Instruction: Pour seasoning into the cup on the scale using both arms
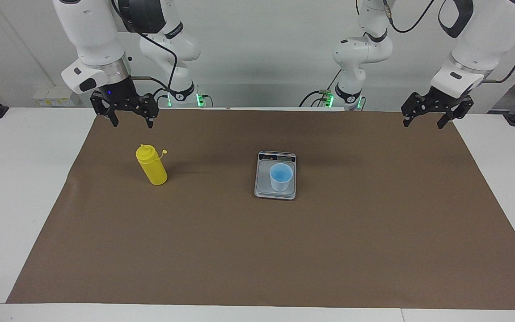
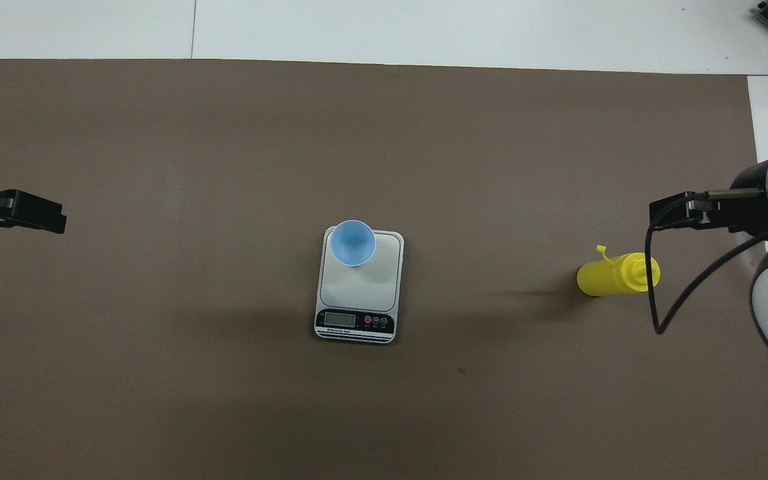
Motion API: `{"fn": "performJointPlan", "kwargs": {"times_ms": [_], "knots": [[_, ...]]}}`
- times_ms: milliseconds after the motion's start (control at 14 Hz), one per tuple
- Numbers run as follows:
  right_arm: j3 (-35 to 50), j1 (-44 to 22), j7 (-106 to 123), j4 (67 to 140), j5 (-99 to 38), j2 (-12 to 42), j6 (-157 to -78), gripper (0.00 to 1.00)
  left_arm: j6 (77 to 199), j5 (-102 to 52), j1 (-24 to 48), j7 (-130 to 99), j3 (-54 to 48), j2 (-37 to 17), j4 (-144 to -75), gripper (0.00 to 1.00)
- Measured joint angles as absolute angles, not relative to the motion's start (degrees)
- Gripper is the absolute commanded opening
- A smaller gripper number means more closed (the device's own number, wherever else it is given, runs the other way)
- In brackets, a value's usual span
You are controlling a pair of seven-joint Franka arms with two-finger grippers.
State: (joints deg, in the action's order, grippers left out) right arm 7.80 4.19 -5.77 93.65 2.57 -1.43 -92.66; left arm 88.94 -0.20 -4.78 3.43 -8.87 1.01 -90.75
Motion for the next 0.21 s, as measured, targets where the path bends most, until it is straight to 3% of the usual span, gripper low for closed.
{"fn": "performJointPlan", "kwargs": {"times_ms": [214], "knots": [[7.8,4.2,-6.1,94.4,2.6,-1.4,-92.7,1.0,89.0,-0.3,-4.8,3.4,-8.9,1.0,-90.7,1.0]]}}
